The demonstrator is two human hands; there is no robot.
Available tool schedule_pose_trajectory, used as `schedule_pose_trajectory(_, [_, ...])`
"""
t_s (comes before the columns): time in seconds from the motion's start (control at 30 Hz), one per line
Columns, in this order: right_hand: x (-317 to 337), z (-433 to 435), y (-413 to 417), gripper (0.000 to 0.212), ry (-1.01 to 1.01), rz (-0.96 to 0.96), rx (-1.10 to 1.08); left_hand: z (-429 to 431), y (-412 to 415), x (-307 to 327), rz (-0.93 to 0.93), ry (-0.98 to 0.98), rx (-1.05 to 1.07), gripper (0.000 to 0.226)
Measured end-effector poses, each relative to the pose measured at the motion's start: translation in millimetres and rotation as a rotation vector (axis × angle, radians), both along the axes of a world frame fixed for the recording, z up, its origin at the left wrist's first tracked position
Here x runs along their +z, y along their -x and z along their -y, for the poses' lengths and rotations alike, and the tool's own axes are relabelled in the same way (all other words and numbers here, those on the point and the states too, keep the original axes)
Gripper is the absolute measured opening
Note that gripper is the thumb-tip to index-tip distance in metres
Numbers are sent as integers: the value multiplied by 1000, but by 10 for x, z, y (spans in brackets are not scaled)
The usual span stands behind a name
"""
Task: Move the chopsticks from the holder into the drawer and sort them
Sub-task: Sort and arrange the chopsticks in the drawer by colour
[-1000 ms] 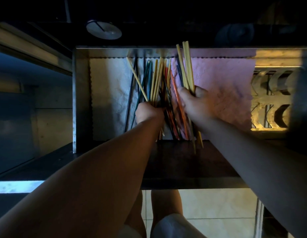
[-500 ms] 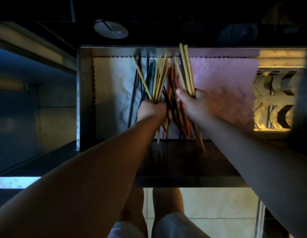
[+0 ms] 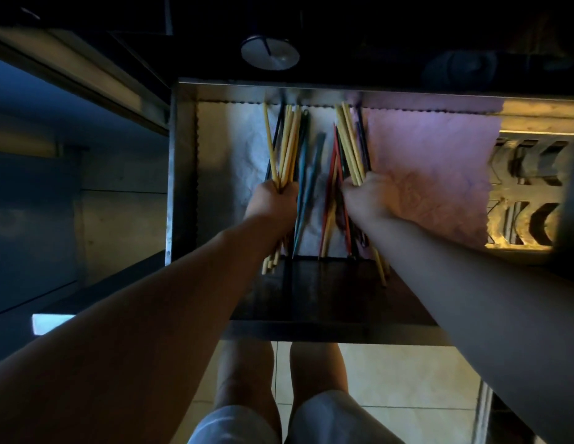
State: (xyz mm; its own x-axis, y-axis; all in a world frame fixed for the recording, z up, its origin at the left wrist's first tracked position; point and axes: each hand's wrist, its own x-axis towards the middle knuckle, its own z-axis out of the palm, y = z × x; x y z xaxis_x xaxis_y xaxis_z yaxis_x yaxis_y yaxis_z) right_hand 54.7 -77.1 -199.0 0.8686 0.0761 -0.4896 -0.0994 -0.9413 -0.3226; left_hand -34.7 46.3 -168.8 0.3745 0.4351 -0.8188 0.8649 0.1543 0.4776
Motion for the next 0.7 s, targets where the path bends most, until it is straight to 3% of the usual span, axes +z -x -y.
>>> schedule_pose_trajectory(0.33, [14, -82, 87, 34, 59, 11, 10, -183, 205, -179, -113, -295, 130, 16])
schedule_pose_trajectory(0.47, [-12, -143, 129, 29, 33, -12, -5, -223, 219, -207, -128, -302, 190, 18])
schedule_pose_trajectory(0.6, [-27, -173, 161, 24, 40, -2, -21, -245, 241, -220, -140, -256, 187, 34])
schedule_pose_trajectory(0.7, [-24, -199, 181, 28, 66, 11, -22, -276, 256, -228, -155, -261, 187, 30])
